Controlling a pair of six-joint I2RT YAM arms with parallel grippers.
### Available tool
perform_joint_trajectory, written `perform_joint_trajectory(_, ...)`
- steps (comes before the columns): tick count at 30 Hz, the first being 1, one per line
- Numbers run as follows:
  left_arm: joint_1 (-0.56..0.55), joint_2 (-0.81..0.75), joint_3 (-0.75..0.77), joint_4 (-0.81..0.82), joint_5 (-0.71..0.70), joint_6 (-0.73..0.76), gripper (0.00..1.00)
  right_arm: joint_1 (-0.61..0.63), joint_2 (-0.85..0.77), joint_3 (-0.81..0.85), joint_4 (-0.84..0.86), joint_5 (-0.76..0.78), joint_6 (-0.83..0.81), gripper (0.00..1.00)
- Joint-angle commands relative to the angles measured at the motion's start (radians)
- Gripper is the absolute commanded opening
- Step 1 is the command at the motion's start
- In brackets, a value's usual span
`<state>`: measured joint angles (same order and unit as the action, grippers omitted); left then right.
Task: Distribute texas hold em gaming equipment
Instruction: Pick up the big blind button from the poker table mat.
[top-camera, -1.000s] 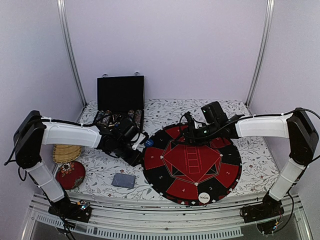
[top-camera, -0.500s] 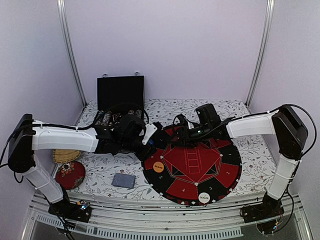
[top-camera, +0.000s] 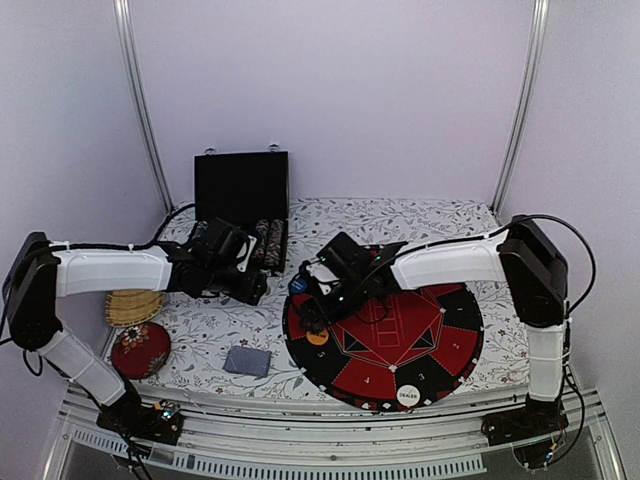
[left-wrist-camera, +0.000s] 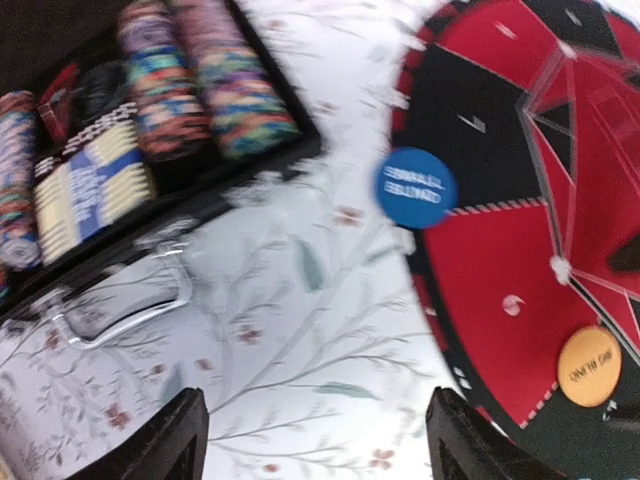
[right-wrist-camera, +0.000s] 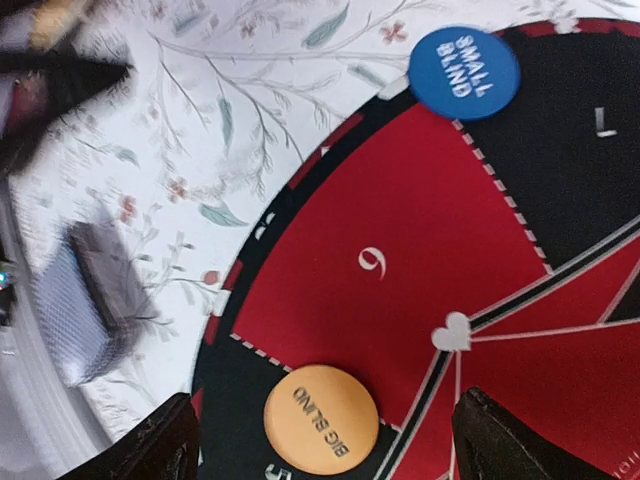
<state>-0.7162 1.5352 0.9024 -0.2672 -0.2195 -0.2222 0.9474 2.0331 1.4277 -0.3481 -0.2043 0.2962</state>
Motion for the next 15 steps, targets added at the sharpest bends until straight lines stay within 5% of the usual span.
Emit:
perform_joint_trajectory(1,0.041,-0.078,-0.011,-0.022,-0.007,-0.045,0.81,0.058,0.109,0.109,-0.178,0.228,-0.118,0.89)
perform_joint_trajectory(10,0.060,-0.085,-0.019,-0.030,-0.018,-0.021,0.83,0.134,0.147,0.113,-0.225,0.323,-0.174,0.81)
perform_joint_trajectory(15,0.060,-0.074,-0.015,-0.033,-0.020,-0.012,0.83,0.139,0.165,0.107,-0.268,0.373,-0.175,0.63)
